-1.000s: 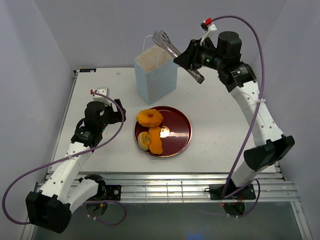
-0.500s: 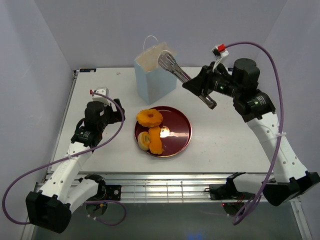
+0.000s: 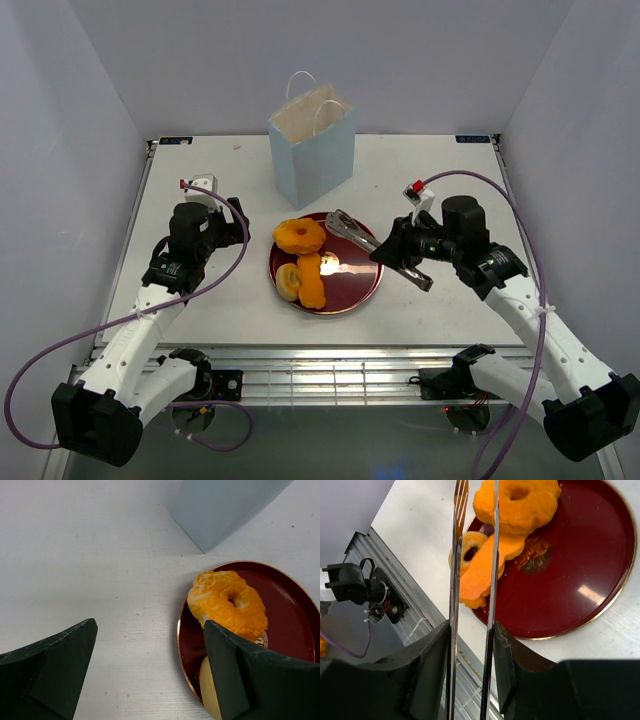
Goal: Place the fake bread into the paper bag
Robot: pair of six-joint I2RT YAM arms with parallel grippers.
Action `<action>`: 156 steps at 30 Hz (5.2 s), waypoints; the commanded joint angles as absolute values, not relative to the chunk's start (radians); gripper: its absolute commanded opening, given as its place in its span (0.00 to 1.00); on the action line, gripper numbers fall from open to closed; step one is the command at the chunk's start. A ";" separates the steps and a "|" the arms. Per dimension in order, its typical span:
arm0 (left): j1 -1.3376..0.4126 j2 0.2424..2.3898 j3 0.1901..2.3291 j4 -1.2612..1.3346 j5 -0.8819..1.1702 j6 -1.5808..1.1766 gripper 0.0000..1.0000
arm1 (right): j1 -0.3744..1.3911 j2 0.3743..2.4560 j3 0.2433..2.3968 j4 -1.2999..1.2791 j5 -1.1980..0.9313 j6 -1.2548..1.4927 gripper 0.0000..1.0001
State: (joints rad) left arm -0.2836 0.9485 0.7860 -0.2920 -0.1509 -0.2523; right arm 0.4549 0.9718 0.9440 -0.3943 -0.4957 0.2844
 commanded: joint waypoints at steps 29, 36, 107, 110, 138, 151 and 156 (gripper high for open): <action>-0.287 0.953 0.802 -0.290 -0.137 -0.250 0.98 | 0.469 0.690 0.433 -0.253 -0.652 0.598 0.49; -0.287 0.956 0.802 -0.288 -0.132 -0.250 0.98 | 0.469 0.683 0.376 -0.192 -0.666 0.675 0.50; -0.287 0.948 0.805 -0.290 -0.106 -0.253 0.98 | 0.635 0.913 0.232 0.264 -0.649 0.949 0.51; -0.287 0.948 0.805 -0.290 -0.107 -0.253 0.98 | 0.635 0.922 0.241 0.267 -0.653 0.950 0.46; -0.287 0.937 0.804 -0.290 -0.107 -0.253 0.98 | 0.635 0.747 0.362 0.005 -0.546 0.907 0.08; -0.288 0.940 0.804 -0.288 -0.104 -0.253 0.98 | 0.630 0.678 0.528 -0.239 -0.408 0.831 0.08; -0.288 0.940 0.804 -0.290 -0.106 -0.253 0.98 | 0.629 0.664 0.574 -0.307 -0.365 0.816 0.08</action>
